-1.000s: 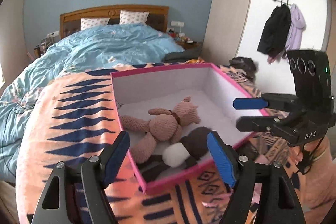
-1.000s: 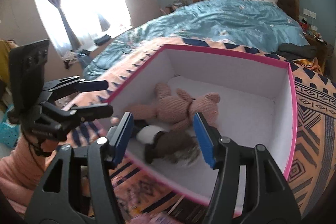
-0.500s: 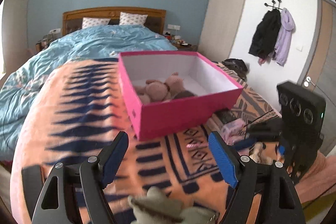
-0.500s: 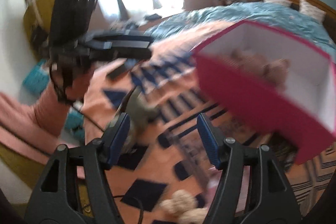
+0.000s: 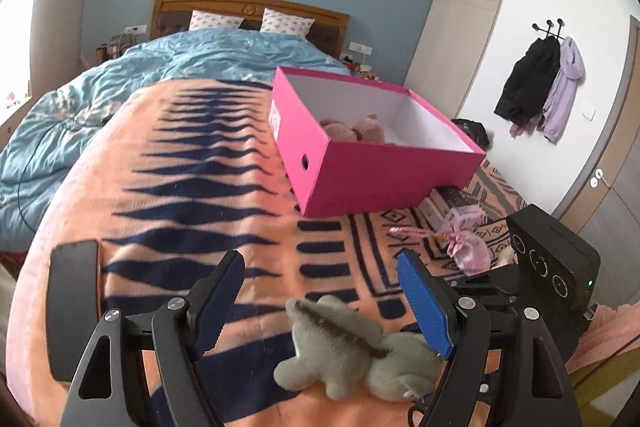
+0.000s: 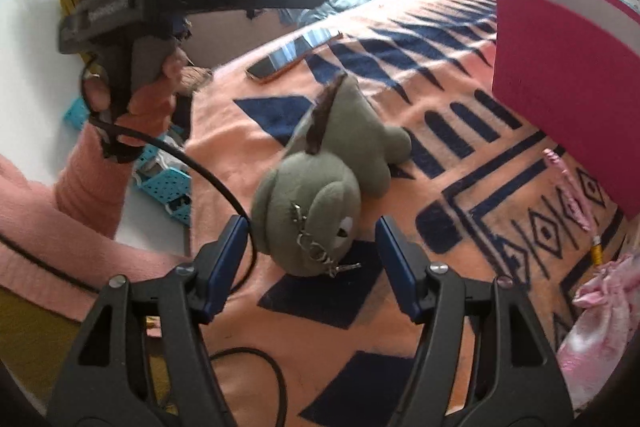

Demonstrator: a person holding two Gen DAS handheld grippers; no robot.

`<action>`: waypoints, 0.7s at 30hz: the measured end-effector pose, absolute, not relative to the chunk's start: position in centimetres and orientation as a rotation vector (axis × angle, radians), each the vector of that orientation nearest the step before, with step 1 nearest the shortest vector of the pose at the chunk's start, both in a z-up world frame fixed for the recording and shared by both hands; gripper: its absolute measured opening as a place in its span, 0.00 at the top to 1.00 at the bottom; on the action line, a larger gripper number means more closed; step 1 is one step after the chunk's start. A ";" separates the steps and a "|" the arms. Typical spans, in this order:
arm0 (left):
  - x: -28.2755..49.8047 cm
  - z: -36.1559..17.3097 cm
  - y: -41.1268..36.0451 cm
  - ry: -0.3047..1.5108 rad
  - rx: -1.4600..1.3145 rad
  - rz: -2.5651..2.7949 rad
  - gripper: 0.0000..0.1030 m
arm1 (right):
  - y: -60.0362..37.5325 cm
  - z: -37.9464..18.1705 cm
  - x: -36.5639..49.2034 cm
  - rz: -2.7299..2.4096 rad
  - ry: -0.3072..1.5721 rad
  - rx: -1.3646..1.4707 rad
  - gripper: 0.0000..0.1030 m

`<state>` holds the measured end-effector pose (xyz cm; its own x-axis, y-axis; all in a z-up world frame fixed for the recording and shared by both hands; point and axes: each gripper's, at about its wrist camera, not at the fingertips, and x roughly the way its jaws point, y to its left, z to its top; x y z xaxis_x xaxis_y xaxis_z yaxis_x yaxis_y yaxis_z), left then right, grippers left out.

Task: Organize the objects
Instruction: 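Return the right gripper to the green plush dinosaur and grasp it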

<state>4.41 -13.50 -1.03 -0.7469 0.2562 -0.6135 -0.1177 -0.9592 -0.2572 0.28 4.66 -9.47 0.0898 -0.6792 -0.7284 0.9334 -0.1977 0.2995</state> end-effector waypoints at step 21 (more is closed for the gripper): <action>1.4 -6.2 -9.8 -0.350 -1.166 2.497 0.24 | 11.2 -6.8 -6.3 -1.726 0.314 0.948 0.59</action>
